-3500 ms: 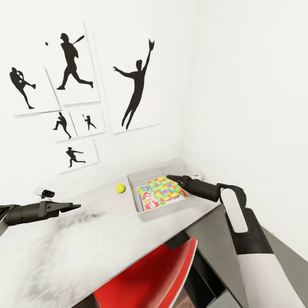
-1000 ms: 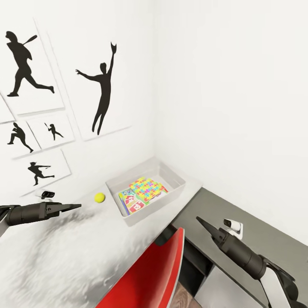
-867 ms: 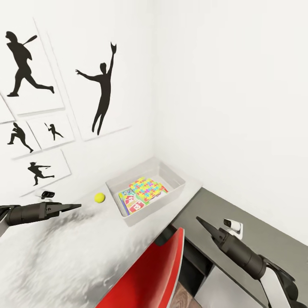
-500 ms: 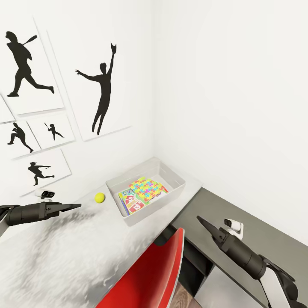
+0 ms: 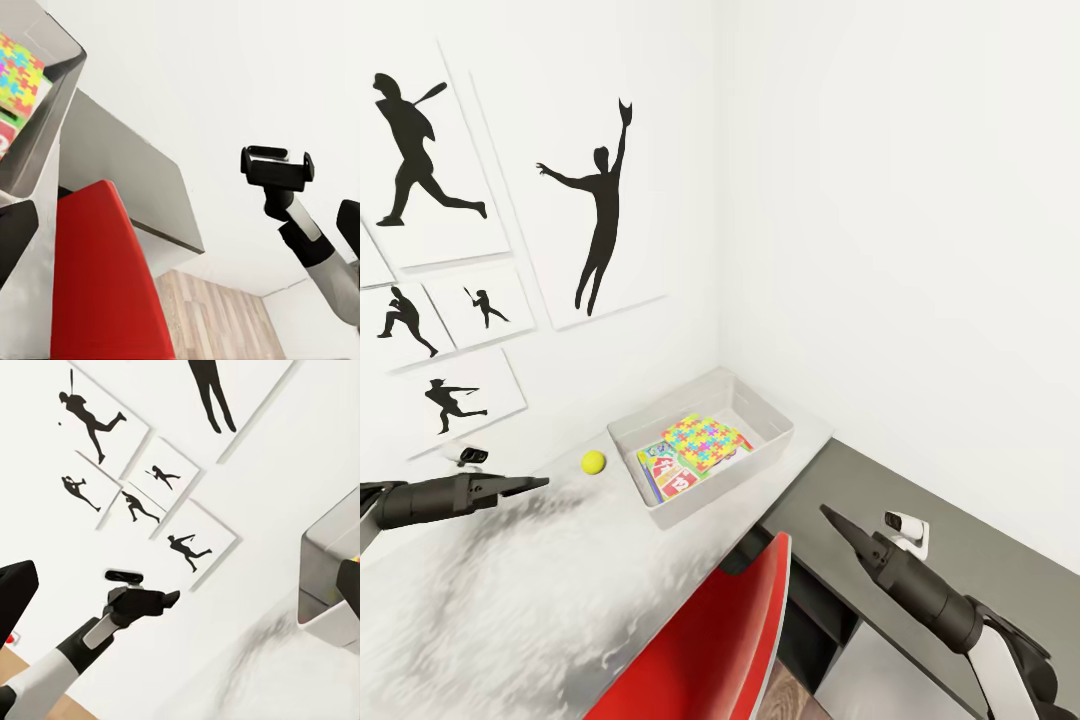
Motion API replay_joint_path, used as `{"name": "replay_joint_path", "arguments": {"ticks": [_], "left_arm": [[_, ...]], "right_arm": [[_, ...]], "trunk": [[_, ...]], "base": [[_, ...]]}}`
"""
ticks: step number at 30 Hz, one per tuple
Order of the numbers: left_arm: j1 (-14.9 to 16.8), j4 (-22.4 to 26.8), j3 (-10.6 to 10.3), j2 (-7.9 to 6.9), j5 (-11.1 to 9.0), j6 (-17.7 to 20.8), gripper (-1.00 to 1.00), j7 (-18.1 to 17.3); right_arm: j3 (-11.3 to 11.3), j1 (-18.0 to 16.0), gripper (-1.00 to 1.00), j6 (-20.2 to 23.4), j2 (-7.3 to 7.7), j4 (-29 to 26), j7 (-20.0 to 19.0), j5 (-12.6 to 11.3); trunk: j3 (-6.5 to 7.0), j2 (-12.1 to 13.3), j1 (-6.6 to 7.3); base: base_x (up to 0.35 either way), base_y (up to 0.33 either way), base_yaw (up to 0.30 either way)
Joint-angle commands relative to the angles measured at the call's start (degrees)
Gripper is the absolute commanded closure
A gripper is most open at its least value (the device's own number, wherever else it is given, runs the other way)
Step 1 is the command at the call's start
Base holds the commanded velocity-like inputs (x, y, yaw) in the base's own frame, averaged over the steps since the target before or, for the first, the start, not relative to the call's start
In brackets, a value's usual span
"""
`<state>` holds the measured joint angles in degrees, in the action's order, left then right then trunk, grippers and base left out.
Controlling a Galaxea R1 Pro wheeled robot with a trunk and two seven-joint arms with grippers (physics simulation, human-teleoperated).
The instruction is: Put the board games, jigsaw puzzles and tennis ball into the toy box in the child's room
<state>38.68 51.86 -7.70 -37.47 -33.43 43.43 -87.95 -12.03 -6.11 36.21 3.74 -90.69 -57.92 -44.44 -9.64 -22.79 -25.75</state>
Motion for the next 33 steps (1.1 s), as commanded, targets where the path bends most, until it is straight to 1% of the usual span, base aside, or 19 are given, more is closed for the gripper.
{"name": "replay_joint_path", "arguments": {"ticks": [1, 3, 7, 8, 12, 13, 15, 16, 17, 18, 19, 20, 22, 24, 26, 27, 28, 31, 33], "left_arm": [[0.1, -0.5, -0.2, -0.07, -0.3, 0.6, -1.0, 0.6], [0.3, -2.3, -0.2, -0.07, -0.3, 0.6, -1.0, 3.6], [0.7, -5.5, -0.1, -0.06, -0.1, 0.6, -1.0, 14.9], [0.7, -5.6, -0.1, -0.06, -0.1, 0.6, -1.0, 16.5], [1.2, -6.1, -0.1, 0.05, 0.0, 0.6, -1.0, 29.9], [1.3, -6.1, -0.1, 0.18, 0.0, 0.6, -1.0, 31.8], [2.3, -6.1, -0.1, 1.2, 0.0, 0.3, -1.0, 39.1], [2.7, -6.1, -0.1, 1.51, 0.0, 0.2, -1.0, 40.8], [3.3, -6.1, -0.1, 2.14, 0.0, -0.5, -1.0, 43.8], [3.7, -6.1, -0.1, 2.71, 0.0, -1.4, -1.0, 46.3], [3.8, -6.1, -0.1, 2.96, 0.0, -1.9, -1.0, 47.3], [4.2, -6.0, -0.1, 3.66, 0.0, -3.3, -1.0, 49.7], [5.6, -6.0, -0.2, 4.31, 0.8, -4.7, -1.0, 51.5], [7.5, -5.9, -0.3, 4.65, 3.3, -7.5, -1.0, 52.2], [8.6, -5.8, -0.4, 5.1, 7.6, -11.0, -1.0, 52.6], [8.8, -5.7, -0.4, 5.32, 8.7, -11.8, -1.0, 52.6], [9.1, -5.5, -0.3, 5.88, 12.0, -15.1, -1.0, 52.7], [9.3, -5.4, -0.4, 6.5, 15.6, -20.3, -1.0, 52.9], [9.4, -5.4, -0.6, 6.89, 17.5, -22.1, -1.0, 53.5]], "right_arm": [[0.0, 0.0, -1.0, 0.4, 0.02, 0.0, 0.0, -0.3], [0.0, 0.0, -1.0, 0.4, 0.03, 0.0, 0.1, -0.3], [0.0, 0.0, -1.0, 0.4, -0.03, -0.1, 0.2, -0.3], [0.0, 0.0, -1.0, 0.4, -0.03, -0.1, 0.2, -0.3], [0.3, -0.1, -1.0, 0.4, -0.12, -0.2, 0.7, -0.3], [0.4, -0.1, -1.0, 0.5, -0.1, -0.2, 0.8, -0.2], [0.3, -0.4, -1.0, 1.2, -0.04, -0.2, 1.3, -0.2], [0.2, -0.5, -1.0, 1.5, 0.0, -0.2, 1.3, -0.2], [0.1, -0.7, -1.0, 2.7, 0.08, -0.3, 1.5, -0.1], [0.0, -0.8, -1.0, 4.2, 0.31, -0.3, 1.6, -0.1], [-0.1, -0.8, -1.0, 4.9, 0.47, -0.3, 1.7, -0.1], [-0.2, -0.7, -1.0, 6.6, 1.15, -0.3, 1.8, -0.1], [-0.8, -0.2, -1.0, 7.8, 3.09, -0.3, 1.7, 0.0], [-2.2, 0.9, -1.0, 8.4, 5.55, -0.3, 1.2, -0.1], [-4.1, 2.6, -1.0, 8.6, 7.4, -0.3, -0.2, -0.1], [-4.6, 2.9, -1.0, 8.6, 7.71, -0.3, -0.7, -0.1], [-6.2, 3.5, -1.0, 8.7, 8.31, -0.3, -2.9, -0.1], [-8.0, 4.4, -1.0, 8.6, 8.66, -0.3, -6.5, -0.1], [-8.7, 5.7, -1.0, 8.5, 8.71, -0.3, -8.3, -0.1]], "trunk": [[-0.12, -0.1, -0.03], [-0.12, -0.1, -0.03], [-0.12, -0.1, -0.03], [-0.12, -0.1, -0.03], [-0.12, -0.1, -0.03], [-0.12, -0.1, -0.03], [-0.12, -0.1, -0.03], [-0.12, -0.1, -0.03], [-0.12, -0.1, -0.03], [-0.12, -0.1, -0.03], [-0.12, -0.1, -0.03], [-0.12, -0.1, -0.03], [-0.12, -0.1, -0.03], [-0.12, -0.1, -0.03], [-0.12, -0.1, -0.03], [-0.12, -0.1, -0.03], [-0.12, -0.1, -0.03], [-0.12, -0.1, -0.03], [-0.12, -0.1, -0.03]], "base": [[0.0, 0.0, 0.0], [0.0, 0.0, 0.0], [0.0, 0.0, 0.0], [0.0, 0.0, 0.0], [0.0, 0.0, 0.0], [0.0, 0.0, 0.0], [0.0, 0.0, 0.0], [0.0, 0.0, 0.0], [0.0, 0.0, 0.0], [0.0, 0.0, 0.0], [0.0, 0.0, 0.0], [0.0, 0.0, 0.0], [0.0, 0.0, 0.0], [0.0, 0.0, 0.0], [0.0, 0.0, 0.0], [0.0, 0.0, 0.0], [0.0, 0.0, 0.0], [0.0, 0.0, 0.0], [0.0, 0.0, 0.0]]}}
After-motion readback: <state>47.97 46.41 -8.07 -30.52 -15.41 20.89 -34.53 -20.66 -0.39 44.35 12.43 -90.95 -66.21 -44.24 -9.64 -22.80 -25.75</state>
